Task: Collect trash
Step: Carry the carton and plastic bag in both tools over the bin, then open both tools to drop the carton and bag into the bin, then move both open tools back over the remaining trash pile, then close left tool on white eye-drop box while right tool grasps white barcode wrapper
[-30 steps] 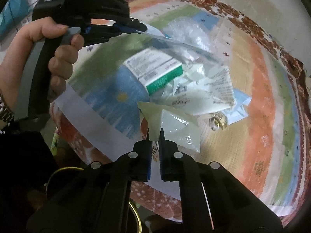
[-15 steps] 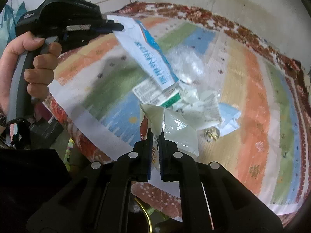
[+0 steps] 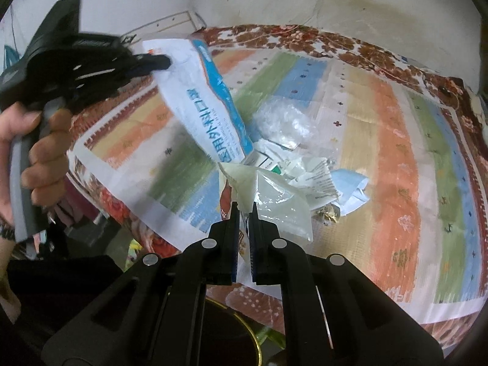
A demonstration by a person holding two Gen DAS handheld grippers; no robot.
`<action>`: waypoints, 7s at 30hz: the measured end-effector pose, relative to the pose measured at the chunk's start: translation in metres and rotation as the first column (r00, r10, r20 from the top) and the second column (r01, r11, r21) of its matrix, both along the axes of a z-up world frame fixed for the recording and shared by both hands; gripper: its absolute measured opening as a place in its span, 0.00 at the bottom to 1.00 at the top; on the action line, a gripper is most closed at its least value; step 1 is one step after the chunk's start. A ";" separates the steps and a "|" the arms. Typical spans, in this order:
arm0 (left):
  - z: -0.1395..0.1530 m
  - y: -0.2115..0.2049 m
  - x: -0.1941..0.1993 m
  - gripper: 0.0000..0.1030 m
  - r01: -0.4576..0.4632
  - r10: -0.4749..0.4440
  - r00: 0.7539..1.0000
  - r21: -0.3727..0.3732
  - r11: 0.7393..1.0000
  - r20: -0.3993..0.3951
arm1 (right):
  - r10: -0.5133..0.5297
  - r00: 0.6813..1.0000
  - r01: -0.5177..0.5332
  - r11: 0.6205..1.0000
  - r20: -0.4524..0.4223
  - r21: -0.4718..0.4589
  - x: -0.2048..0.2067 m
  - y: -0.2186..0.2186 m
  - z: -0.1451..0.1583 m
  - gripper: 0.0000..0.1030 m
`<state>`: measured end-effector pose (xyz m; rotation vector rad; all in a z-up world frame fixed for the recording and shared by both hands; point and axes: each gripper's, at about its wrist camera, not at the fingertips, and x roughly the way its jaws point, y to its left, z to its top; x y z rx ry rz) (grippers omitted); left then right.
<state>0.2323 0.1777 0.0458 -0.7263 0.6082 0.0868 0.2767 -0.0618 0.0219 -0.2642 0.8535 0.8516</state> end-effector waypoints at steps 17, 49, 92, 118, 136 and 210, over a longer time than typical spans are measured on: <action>0.039 -0.062 -0.060 0.00 0.122 -0.125 0.992 0.105 0.987 0.026 | -0.081 0.997 0.077 0.985 0.018 0.153 -0.034 -0.050 0.035 0.05; -0.005 -0.136 -0.167 0.00 0.236 -0.225 0.971 0.166 0.957 -0.083 | -0.076 0.996 0.082 0.982 -0.040 0.168 -0.120 -0.097 -0.001 0.05; -0.102 -0.139 -0.160 0.49 0.148 -0.122 0.892 0.027 0.989 -0.435 | -0.178 0.929 0.167 0.984 -0.326 -0.061 -0.134 -0.102 -0.113 0.46; -0.061 -0.095 -0.141 0.94 -0.048 0.066 0.945 0.064 0.997 -0.319 | -0.181 0.973 0.182 0.983 -0.142 -0.001 -0.091 -0.095 -0.049 0.91; -0.048 -0.074 -0.068 0.94 -0.016 0.016 0.960 0.002 1.000 -0.281 | -0.183 0.982 0.183 0.983 -0.038 -0.001 -0.045 -0.077 -0.024 0.91; -0.186 -0.009 0.118 0.94 -0.360 0.157 0.758 -0.206 0.910 -0.633 | -0.072 0.996 0.082 0.982 0.061 -0.172 0.127 0.018 -0.099 0.43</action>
